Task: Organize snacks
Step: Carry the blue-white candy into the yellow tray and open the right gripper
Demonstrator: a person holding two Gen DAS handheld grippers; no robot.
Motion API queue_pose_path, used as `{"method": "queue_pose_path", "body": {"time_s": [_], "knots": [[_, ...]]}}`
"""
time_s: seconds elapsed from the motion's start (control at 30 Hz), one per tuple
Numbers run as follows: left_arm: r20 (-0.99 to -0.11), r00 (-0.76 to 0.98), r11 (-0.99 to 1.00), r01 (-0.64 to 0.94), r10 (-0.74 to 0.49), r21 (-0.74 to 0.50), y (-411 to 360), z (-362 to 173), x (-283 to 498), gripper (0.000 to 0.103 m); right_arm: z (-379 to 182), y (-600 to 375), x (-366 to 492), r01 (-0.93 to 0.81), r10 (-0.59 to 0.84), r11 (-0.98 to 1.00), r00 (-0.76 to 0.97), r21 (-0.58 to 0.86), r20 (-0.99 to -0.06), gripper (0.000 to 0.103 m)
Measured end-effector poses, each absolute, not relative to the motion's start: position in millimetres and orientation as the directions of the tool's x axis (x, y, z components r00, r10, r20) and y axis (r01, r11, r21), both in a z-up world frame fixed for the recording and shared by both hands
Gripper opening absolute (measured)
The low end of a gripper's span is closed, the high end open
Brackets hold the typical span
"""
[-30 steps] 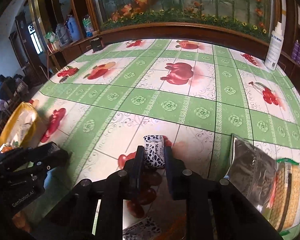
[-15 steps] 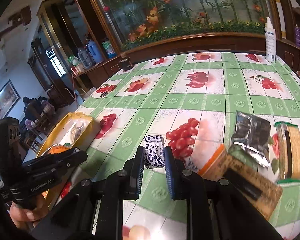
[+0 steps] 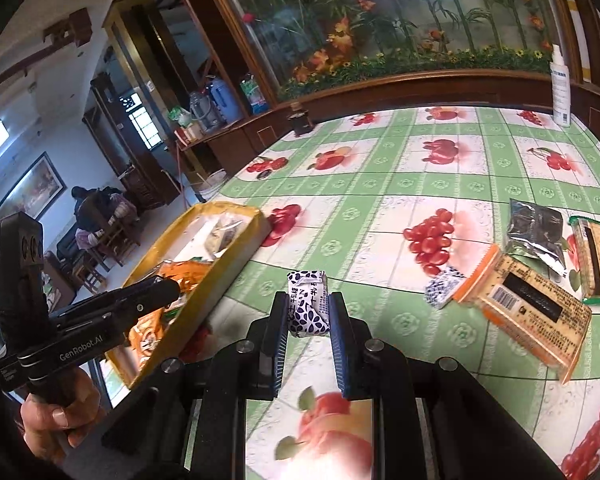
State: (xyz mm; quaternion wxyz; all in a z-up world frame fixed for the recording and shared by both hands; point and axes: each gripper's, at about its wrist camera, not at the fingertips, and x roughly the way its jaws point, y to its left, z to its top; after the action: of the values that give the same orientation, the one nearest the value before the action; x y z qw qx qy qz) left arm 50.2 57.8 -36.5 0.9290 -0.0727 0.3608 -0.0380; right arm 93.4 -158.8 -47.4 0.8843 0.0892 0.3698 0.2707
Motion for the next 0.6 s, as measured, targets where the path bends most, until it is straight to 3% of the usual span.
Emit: {"method": "queue_pose_path", "body": {"time_s": [0.6], "knots": [[-0.649,0.759,0.981,-0.091,-0.041,-0.169,109.2,-31.8,7.6,0.030,-29.0,-110.7,58.1,-0.507,0.605,0.789,0.540,0.348,-0.586,0.020]]}}
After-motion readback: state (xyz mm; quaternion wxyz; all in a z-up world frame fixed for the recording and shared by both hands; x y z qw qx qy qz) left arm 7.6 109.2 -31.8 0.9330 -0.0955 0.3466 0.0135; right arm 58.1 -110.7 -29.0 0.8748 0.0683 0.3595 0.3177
